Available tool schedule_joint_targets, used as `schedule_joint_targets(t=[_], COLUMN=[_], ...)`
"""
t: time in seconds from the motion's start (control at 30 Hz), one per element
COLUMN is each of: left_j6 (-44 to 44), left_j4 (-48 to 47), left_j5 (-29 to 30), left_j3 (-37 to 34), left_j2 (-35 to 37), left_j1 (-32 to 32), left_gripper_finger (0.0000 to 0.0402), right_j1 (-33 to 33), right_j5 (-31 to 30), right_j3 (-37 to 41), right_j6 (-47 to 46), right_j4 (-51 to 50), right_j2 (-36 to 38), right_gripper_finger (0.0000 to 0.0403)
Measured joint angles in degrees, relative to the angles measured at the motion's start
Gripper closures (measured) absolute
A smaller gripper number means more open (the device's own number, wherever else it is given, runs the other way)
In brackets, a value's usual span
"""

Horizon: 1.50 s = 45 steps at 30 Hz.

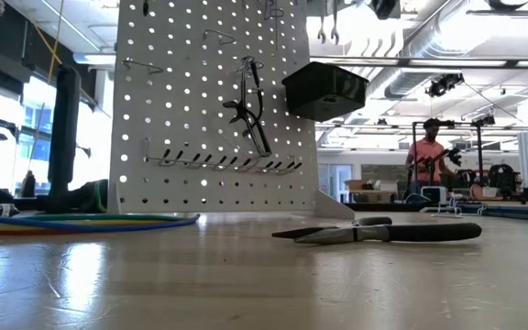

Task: Hang tools onto peg board
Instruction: Hang the wrench on the peg board

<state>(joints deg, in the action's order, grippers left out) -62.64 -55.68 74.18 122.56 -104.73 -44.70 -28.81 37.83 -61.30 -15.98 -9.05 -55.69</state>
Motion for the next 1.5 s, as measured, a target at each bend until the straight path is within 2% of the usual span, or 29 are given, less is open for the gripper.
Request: schedule_joint_targets(t=[0.17,0.5,0.8,1.03,1.17,1.5], left_j6=[-0.30,-0.28,-0.30,-0.30,-0.30,-1.28], left_j4=[0.00,-0.15,-0.22,-0.18,-0.20,-0.17], left_j5=[-0.57,-0.55,-0.62,-0.64,-0.75,-2.02], left_j3=[0.00,0.00,0.00,0.00,0.00,0.00], left_j2=[0.00,0.00,0.00,0.00,-0.02,-0.02], left_j1=[-0.38,-0.20,0.17,0.17,0.41,0.65], left_gripper_finger=[0.0257,0.0257,0.0257,0.0257,0.0257,0.0257], right_j1=[-1.86,-7.39,-8.09,-10.19,-11.70,-12.84], right_j5=[6.15,11.57,12.49,13.84,17.24,19.41], right_j3=[0.00,0.00,-0.02,-0.02,-0.02,-0.04], right_j6=[-0.66,-2.57,-2.00,-5.07,-6.04,-5.07], right_j4=[2.93,4.22,5.11,11.04,9.72,8.74], right_j2=[-0.95,-0.69,-4.28,-4.56,-4.56,-6.30], right_gripper_finger=[0.0400,0.0400,0.0400,0.0400,0.0400,0.0400])
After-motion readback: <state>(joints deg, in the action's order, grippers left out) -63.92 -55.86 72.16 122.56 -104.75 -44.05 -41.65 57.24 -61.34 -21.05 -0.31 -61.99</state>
